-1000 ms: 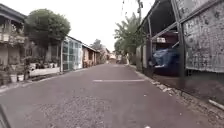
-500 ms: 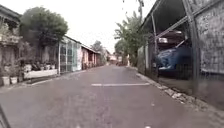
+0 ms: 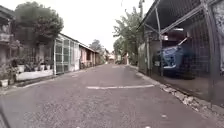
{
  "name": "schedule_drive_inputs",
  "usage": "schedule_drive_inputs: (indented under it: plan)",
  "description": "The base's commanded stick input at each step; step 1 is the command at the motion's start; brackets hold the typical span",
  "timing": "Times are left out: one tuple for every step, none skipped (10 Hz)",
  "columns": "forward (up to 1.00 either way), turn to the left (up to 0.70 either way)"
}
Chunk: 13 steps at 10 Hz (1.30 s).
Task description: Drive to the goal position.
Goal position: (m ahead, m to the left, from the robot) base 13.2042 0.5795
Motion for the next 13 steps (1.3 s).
schedule_drive_inputs:
  plan:
    - [0.7,0.0]
    - [0.7,0.0]
    - [0.7,0.0]
    - [0.7,0.0]
    - [0.7,0.0]
    - [0.7,0.0]
    - [0.7,0.0]
    - [0.7,0.0]
    - [0.7,0.0]
    - [0.7,0.0]
    - [0.7,0.0]
    - [0.7,0.0]
    - [0.7,0.0]
